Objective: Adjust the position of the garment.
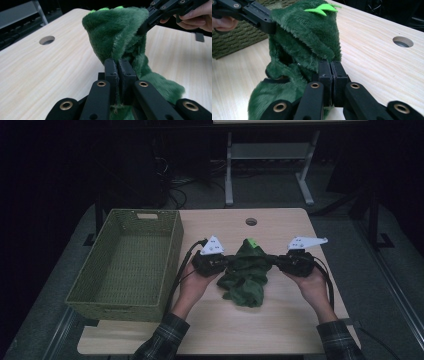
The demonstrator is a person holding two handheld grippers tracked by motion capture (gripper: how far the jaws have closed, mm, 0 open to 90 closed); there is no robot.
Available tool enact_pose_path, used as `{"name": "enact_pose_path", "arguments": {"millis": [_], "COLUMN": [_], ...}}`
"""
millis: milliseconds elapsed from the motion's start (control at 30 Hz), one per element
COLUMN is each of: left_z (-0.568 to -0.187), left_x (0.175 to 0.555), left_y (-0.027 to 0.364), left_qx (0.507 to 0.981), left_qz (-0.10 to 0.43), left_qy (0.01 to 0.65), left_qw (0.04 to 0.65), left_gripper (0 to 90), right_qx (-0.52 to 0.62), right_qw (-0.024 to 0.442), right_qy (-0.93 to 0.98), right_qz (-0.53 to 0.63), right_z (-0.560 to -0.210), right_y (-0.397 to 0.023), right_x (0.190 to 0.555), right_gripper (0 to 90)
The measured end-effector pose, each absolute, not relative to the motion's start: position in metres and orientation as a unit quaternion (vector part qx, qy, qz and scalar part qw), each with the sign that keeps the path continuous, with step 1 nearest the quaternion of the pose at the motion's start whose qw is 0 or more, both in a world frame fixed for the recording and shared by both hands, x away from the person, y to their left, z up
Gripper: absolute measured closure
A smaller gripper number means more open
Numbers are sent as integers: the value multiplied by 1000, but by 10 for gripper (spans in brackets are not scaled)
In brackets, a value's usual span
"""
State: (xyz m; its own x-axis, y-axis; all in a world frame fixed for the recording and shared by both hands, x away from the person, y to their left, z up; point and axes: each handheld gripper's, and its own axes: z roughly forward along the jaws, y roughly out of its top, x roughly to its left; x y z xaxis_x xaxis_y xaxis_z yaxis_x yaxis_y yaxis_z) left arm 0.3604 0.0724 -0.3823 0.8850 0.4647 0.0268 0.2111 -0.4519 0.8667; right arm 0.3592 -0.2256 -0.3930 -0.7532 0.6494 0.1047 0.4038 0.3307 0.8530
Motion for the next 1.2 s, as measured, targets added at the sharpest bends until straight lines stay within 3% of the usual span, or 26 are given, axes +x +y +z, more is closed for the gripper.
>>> {"name": "enact_pose_path", "arguments": {"millis": [767,1200], "left_z": [-417,-449], "left_x": [310,302], "left_y": [85,82], "left_qx": [862,883], "left_qz": [93,55], "left_qy": [159,153], "left_qw": [472,441], "left_gripper": [866,866], "right_qx": [293,289], "right_qw": [91,64], "right_qy": [838,856], "right_qz": [452,423], "right_z": [-419,-443], "right_y": [-224,-218], "right_x": [293,281], "right_gripper": [877,877]}}
